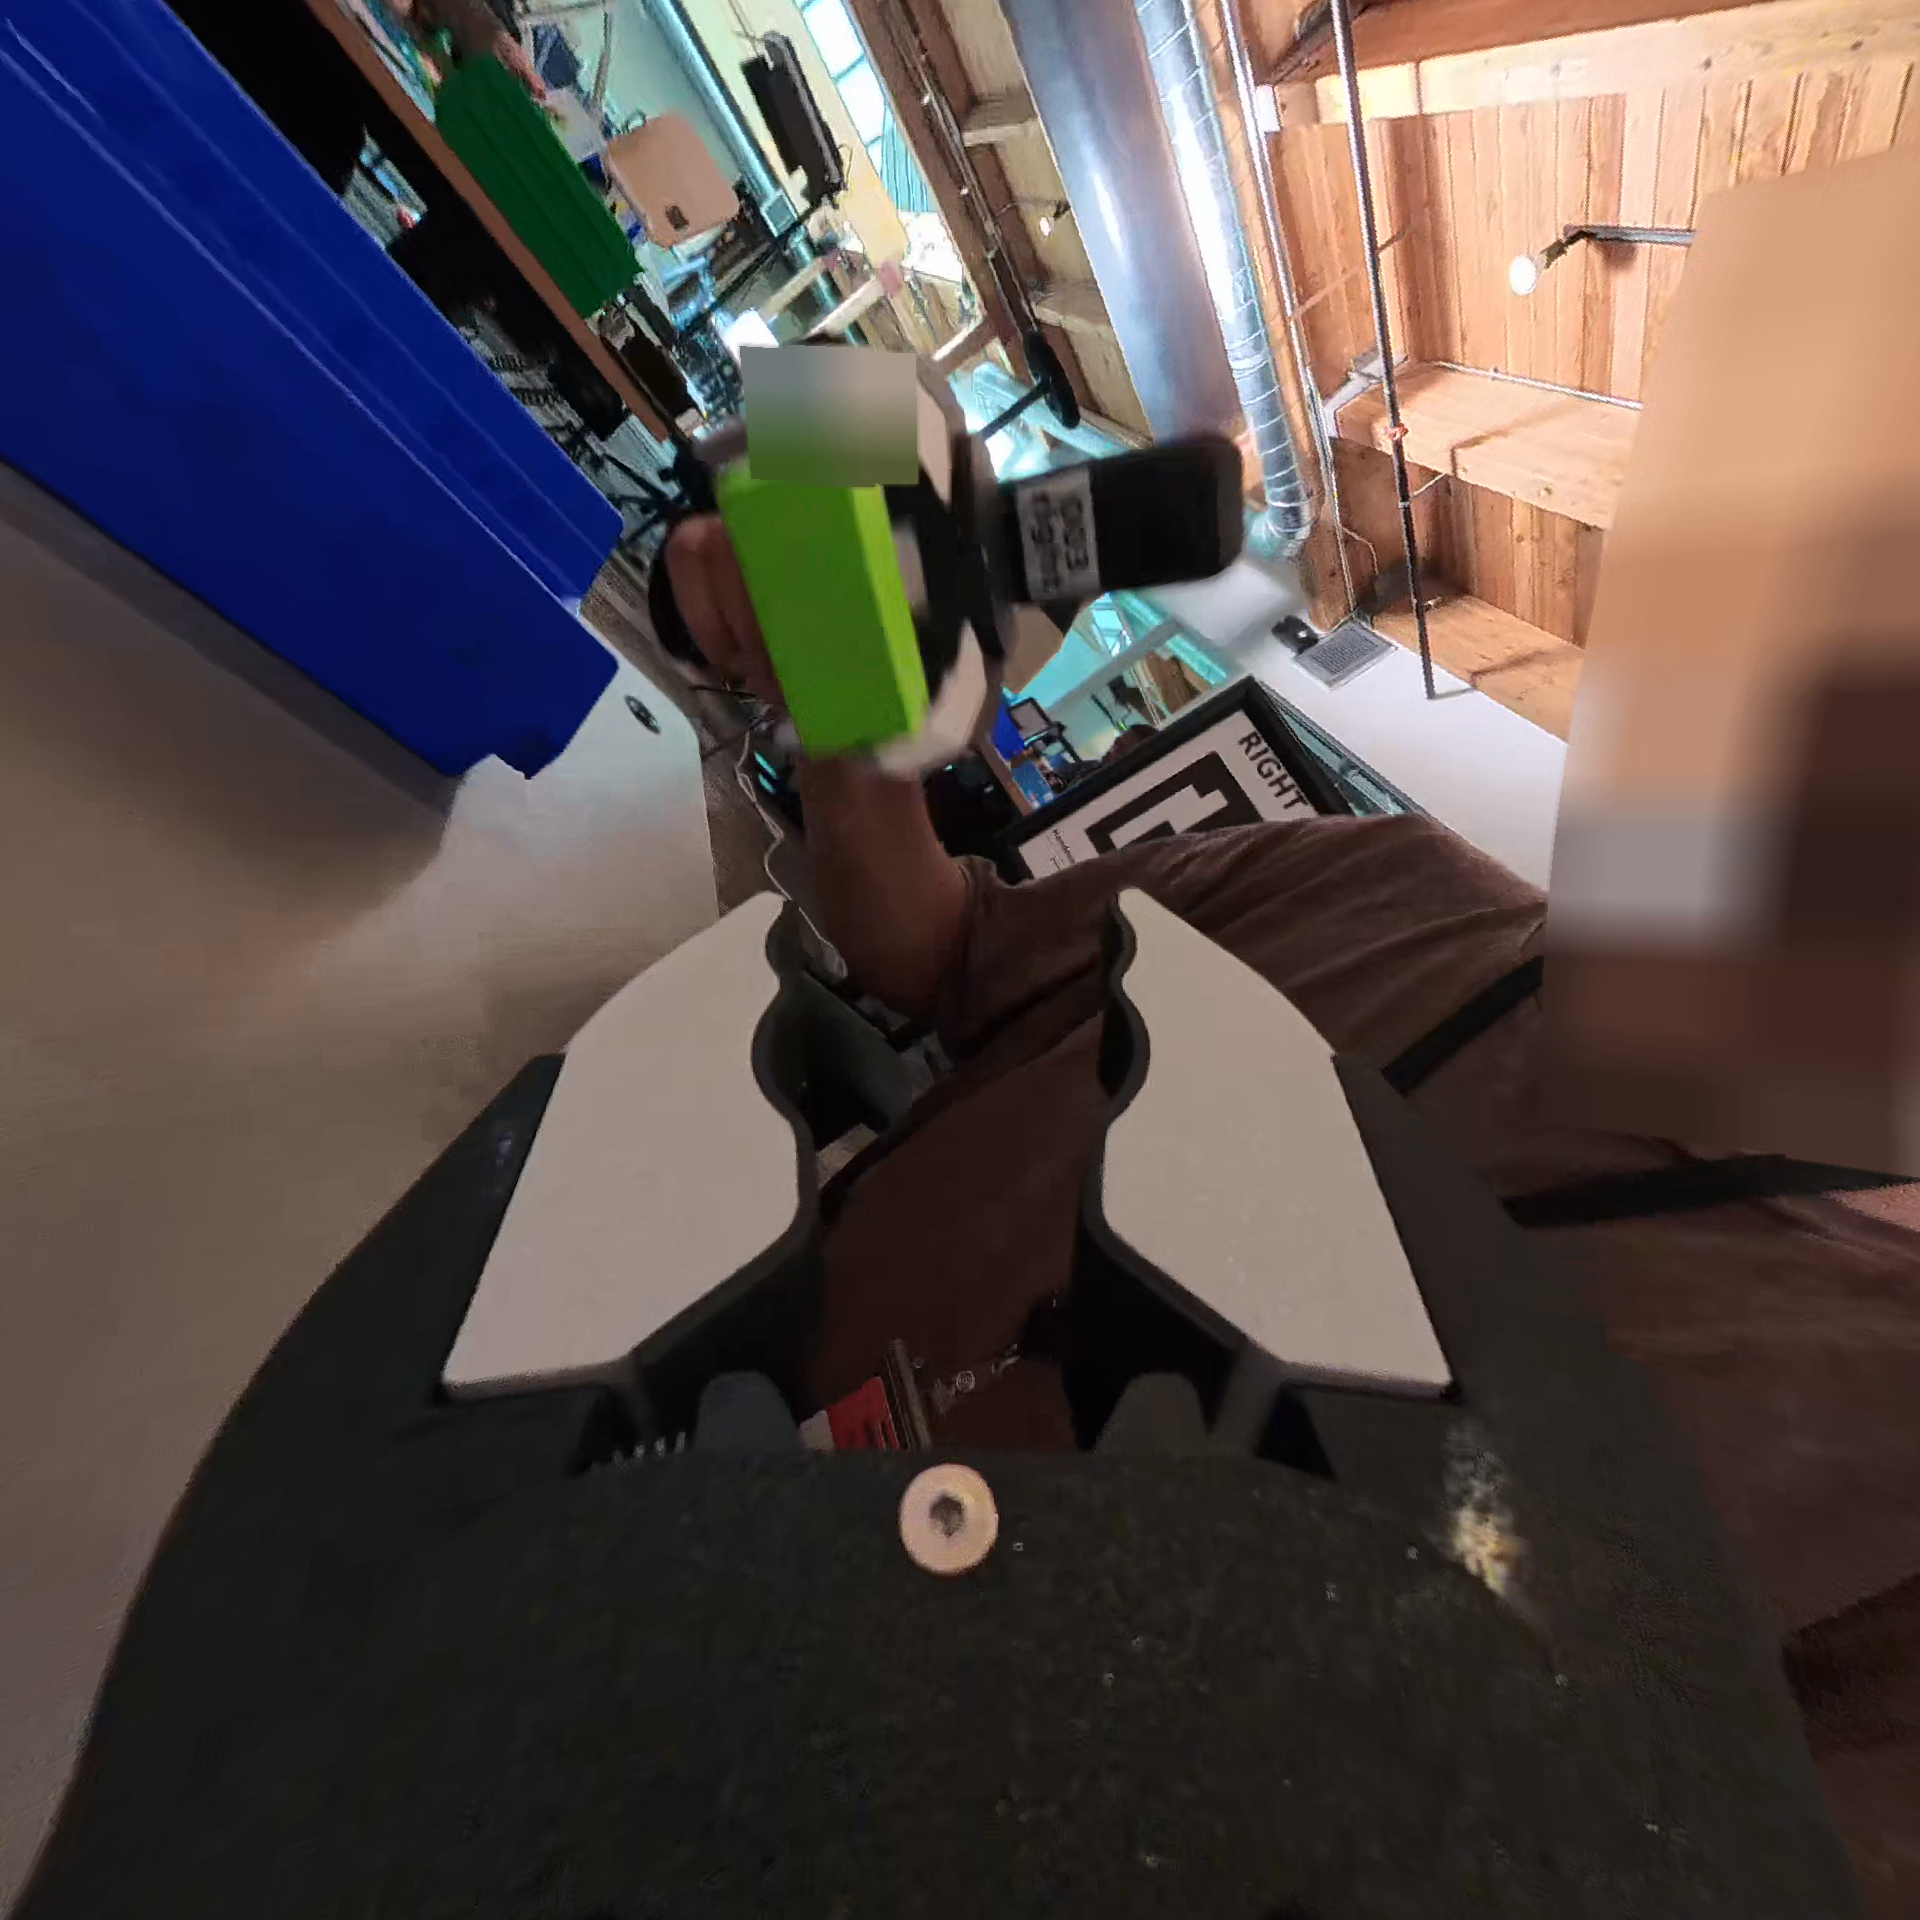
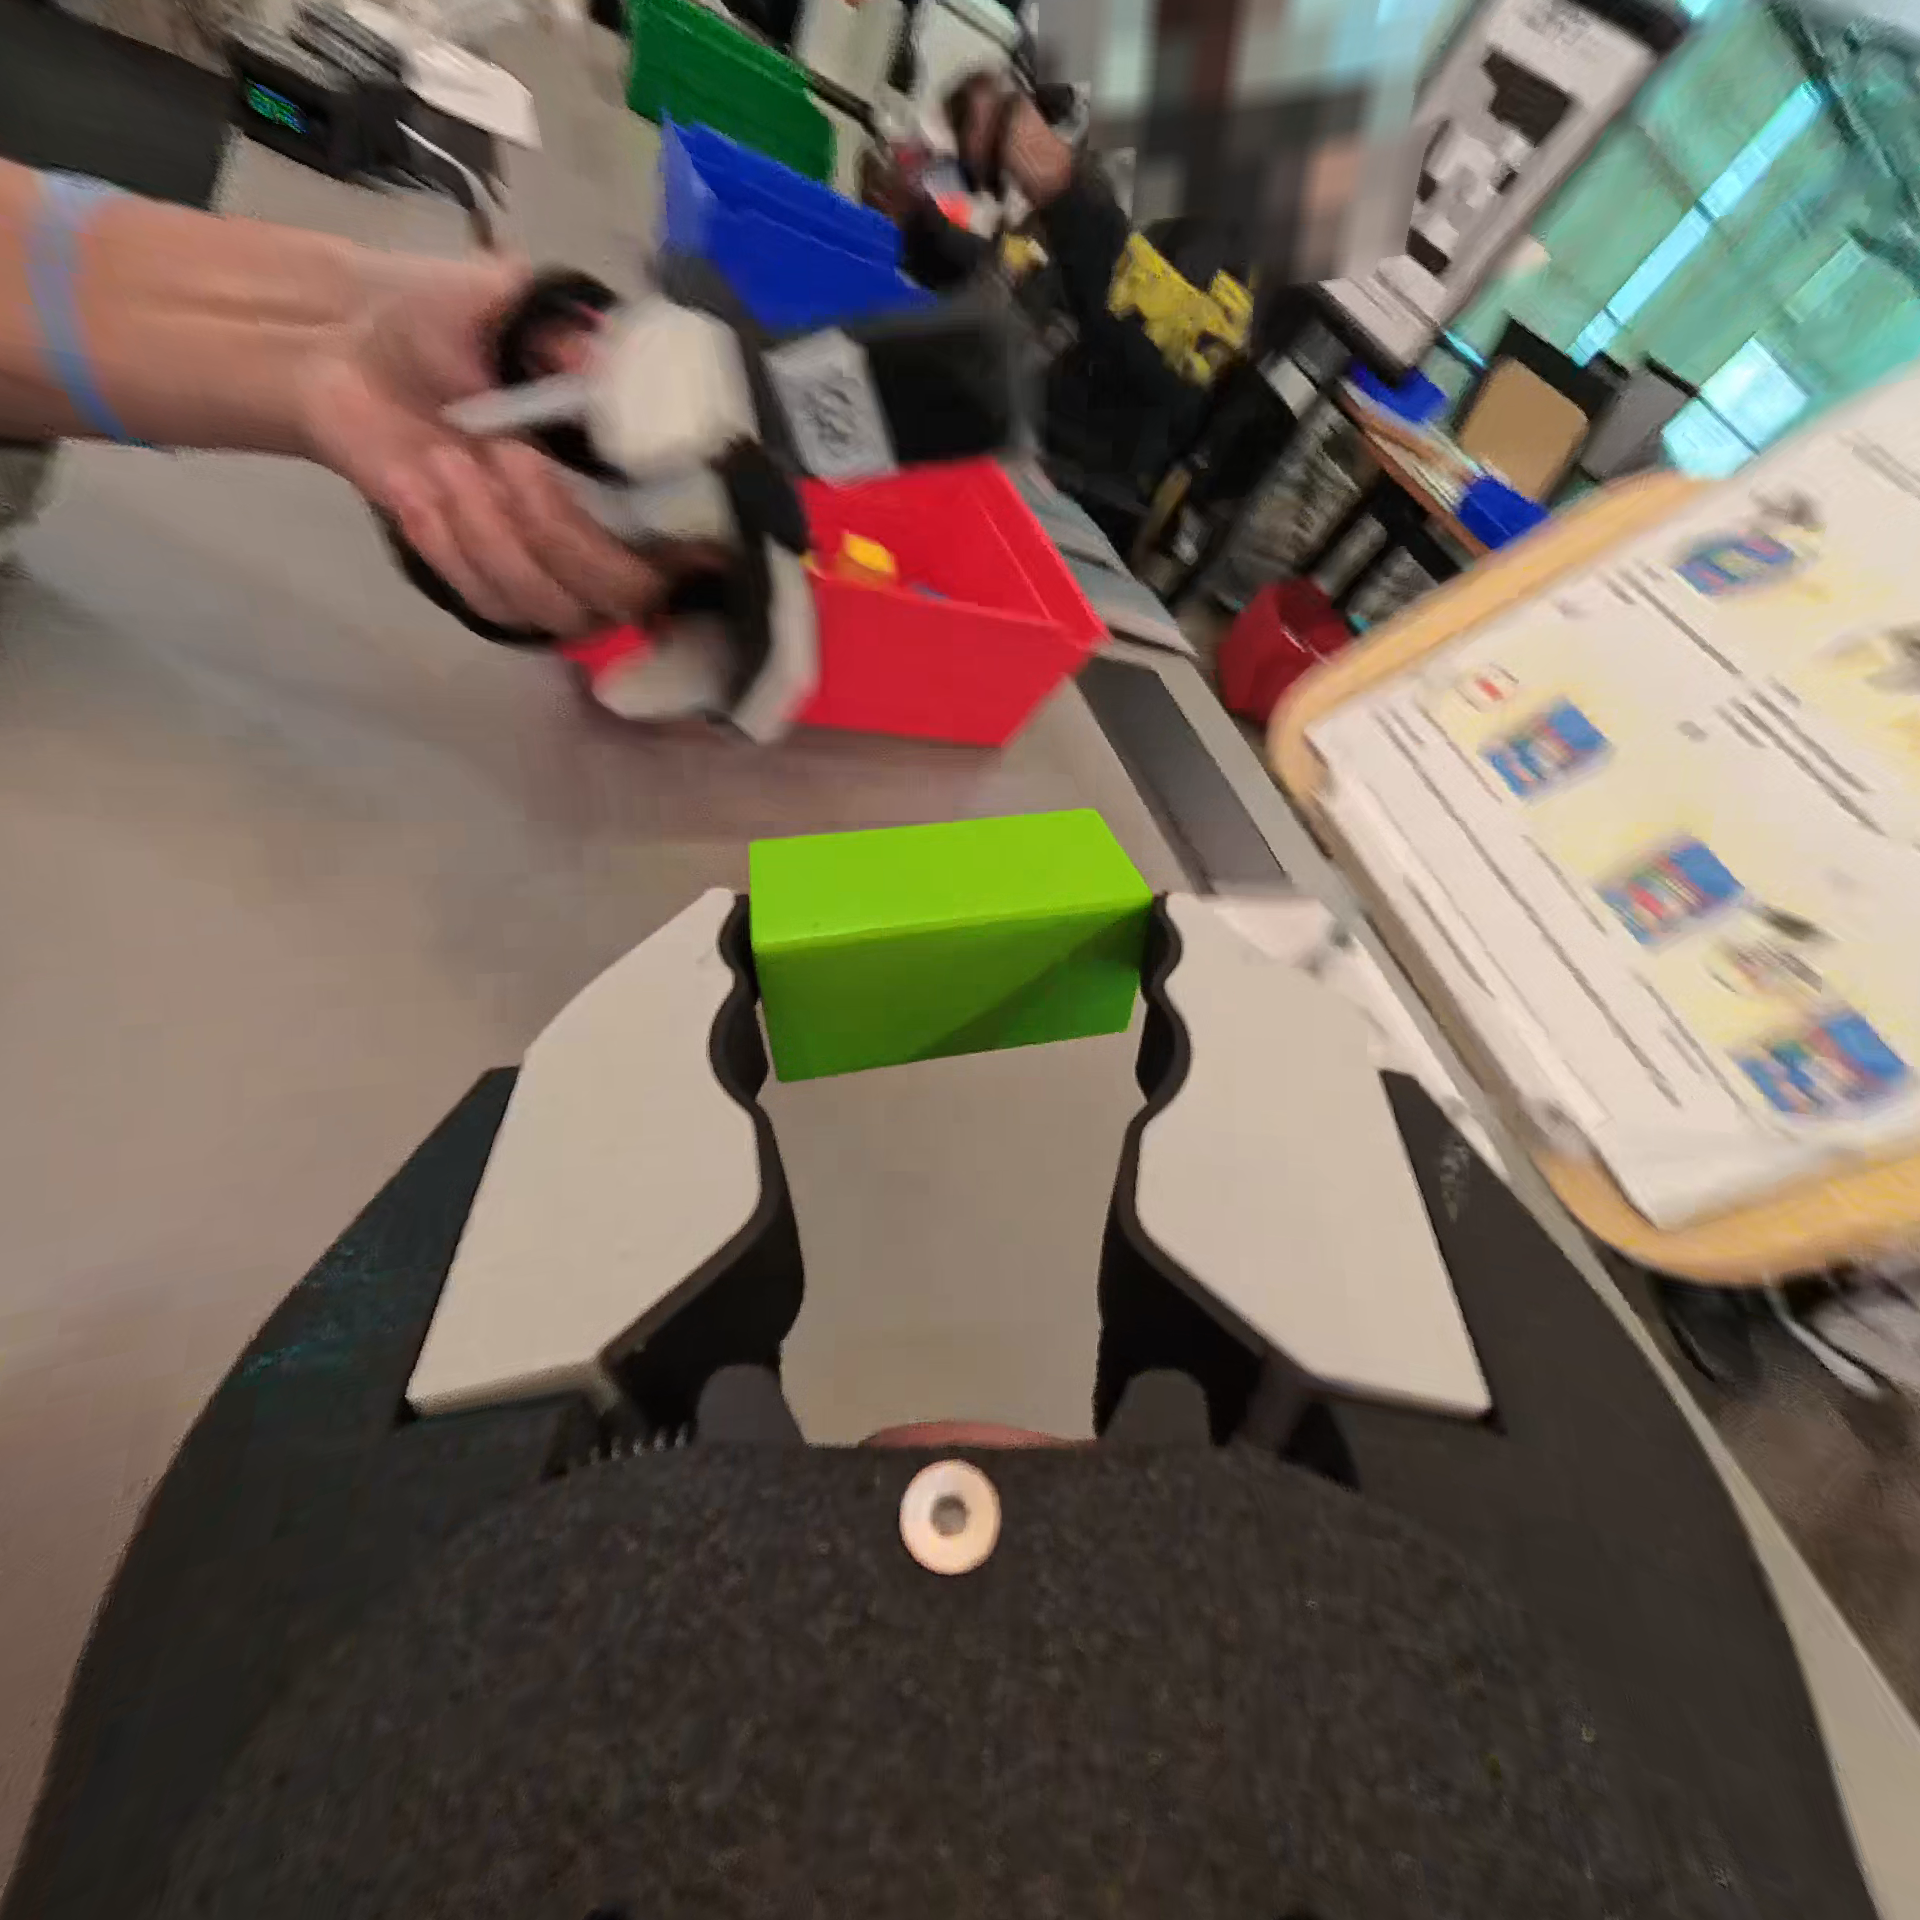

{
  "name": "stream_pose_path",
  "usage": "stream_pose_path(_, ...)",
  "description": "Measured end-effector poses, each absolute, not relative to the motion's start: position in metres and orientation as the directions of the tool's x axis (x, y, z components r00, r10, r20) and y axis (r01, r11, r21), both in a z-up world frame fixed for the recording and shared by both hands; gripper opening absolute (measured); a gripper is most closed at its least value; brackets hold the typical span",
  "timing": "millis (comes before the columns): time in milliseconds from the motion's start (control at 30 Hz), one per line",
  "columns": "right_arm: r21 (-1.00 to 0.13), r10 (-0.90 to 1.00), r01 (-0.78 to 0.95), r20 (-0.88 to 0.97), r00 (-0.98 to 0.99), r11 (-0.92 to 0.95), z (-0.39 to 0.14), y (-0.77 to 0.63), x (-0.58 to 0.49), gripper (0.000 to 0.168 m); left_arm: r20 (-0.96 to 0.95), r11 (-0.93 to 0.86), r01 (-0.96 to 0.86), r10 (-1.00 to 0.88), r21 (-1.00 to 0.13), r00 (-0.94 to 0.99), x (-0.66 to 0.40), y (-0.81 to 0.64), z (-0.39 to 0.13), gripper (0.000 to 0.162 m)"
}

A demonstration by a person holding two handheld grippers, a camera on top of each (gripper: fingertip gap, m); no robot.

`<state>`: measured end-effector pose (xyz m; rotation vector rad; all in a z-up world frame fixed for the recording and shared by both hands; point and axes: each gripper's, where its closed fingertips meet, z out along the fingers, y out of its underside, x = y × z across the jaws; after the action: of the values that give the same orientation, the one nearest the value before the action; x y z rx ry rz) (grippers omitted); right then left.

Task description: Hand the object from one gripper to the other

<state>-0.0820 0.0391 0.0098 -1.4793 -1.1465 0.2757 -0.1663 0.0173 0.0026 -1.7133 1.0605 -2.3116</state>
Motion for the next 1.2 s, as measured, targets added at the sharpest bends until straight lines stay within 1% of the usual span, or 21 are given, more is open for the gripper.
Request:
stream_pose_path(33, -0.843, 0.73, 0.52, 0.441, 0.522, 0.137, 0.015, 0.042, -0.055, 0.071, 0.807, -0.75, -0.325, -0.46, -0.576, -0.369, -0.175, 0.009, -0.001, 0.051)
stream_pose_path(100, -0.79, 0.687, 0.612, 0.466, 0.558, 0.037, 0.017, 0.048, 0.006, 0.071, 0.803, -0.73, -0.34, -0.503, -0.593, -0.321, -0.188, -0.011, -0.019, 0.05)
stream_pose_path(167, -0.697, 0.672, 0.711, 0.483, 0.561, -0.093, 0.006, 0.053, 0.068, 0.071, 0.802, -0.713, -0.368, -0.544, -0.597, -0.247, -0.196, -0.03, -0.043, 0.048)
stream_pose_path(233, -0.593, 0.736, 0.787, 0.454, 0.502, -0.171, -0.021, 0.051, 0.108, 0.071, 0.807, -0.716, -0.375, -0.552, -0.589, -0.211, -0.2, -0.048, -0.059, 0.048)
stream_pose_path(333, -0.432, 0.851, 0.852, 0.285, 0.44, -0.296, -0.081, 0.041, 0.142, 0.071, 0.83, -0.747, -0.363, -0.515, -0.556, -0.213, -0.198, -0.071, -0.071, 0.047)
stream_pose_path(367, -0.378, 0.878, 0.87, 0.231, 0.419, -0.316, -0.1, 0.037, 0.149, 0.071, 0.832, -0.742, -0.378, -0.515, -0.553, -0.207, -0.196, -0.079, -0.076, 0.047)
stream_pose_path(467, -0.234, 0.921, 0.916, 0.143, 0.363, -0.324, -0.146, 0.03, 0.157, 0.071, 0.82, -0.717, -0.41, -0.546, -0.564, -0.172, -0.188, -0.092, -0.09, 0.047)
stream_pose_path(600, -0.15, 0.941, 0.935, 0.06, 0.334, -0.322, -0.173, 0.023, 0.151, 0.071, 0.812, -0.71, -0.41, -0.558, -0.573, -0.17, -0.181, -0.098, -0.09, 0.047)
stream_pose_path(700, -0.122, 0.937, 0.931, 0.005, 0.348, -0.345, -0.18, 0.017, 0.15, 0.071, 0.804, -0.703, -0.411, -0.575, -0.58, -0.15, -0.182, -0.098, -0.091, 0.047)
stream_pose_path(867, -0.182, 0.94, 0.925, 0.0, 0.34, -0.334, -0.185, 0.018, 0.142, 0.071, 0.809, -0.717, -0.398, -0.571, -0.573, -0.138, -0.186, -0.093, -0.092, 0.047)
stream_pose_path(1067, -0.185, 0.956, 0.941, 0.031, 0.293, -0.283, -0.188, 0.015, 0.137, 0.071, 0.8, -0.71, -0.392, -0.586, -0.584, -0.13, -0.188, -0.091, -0.091, 0.047)
stream_pose_path(1133, -0.213, 0.949, 0.931, 0.049, 0.312, -0.295, -0.177, 0.016, 0.137, 0.071, 0.799, -0.711, -0.388, -0.587, -0.586, -0.131, -0.189, -0.09, -0.09, 0.047)
stream_pose_path(1200, -0.292, 0.926, 0.9, 0.096, 0.365, -0.324, -0.145, 0.022, 0.136, 0.07, 0.794, -0.711, -0.381, -0.596, -0.591, -0.12, -0.191, -0.089, -0.09, 0.048)
